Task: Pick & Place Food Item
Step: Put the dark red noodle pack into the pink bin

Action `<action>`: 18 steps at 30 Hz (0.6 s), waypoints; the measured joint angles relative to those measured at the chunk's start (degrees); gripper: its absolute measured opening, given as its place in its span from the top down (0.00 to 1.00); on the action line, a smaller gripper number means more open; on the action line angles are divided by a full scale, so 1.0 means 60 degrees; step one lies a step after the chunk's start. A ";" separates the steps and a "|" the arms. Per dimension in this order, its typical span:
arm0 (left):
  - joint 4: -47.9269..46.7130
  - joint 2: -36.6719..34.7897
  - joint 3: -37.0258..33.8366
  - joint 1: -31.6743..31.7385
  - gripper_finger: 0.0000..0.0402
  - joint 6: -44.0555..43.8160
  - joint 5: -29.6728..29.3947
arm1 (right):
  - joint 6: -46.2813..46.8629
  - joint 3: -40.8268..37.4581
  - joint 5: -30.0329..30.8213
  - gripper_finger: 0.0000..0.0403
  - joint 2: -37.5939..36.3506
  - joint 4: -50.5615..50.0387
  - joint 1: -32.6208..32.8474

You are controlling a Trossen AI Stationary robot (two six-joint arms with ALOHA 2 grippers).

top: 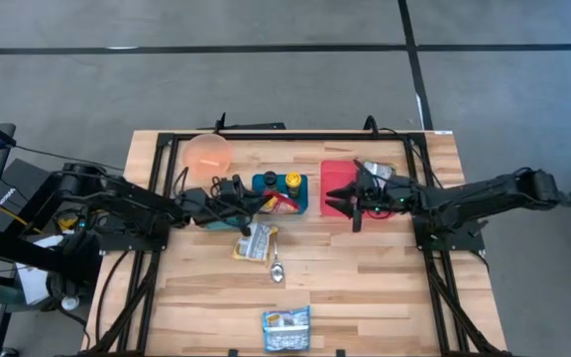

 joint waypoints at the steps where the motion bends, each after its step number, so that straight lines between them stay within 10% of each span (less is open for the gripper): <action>1: 0.0000 0.0181 0.0114 0.0001 1.00 0.0000 0.0000 | -0.0003 0.0000 -0.0143 0.64 0.0140 0.0105 0.0000; 9: -0.0007 0.1014 0.0715 0.0001 1.00 -0.0024 0.0007 | -0.0420 0.0000 -0.0552 0.41 0.1020 0.0891 -0.0001; 18: -0.0198 0.1380 0.1101 0.0067 1.00 -0.0262 0.0007 | -0.0499 0.0000 -0.0555 0.40 0.1900 0.2077 -0.0004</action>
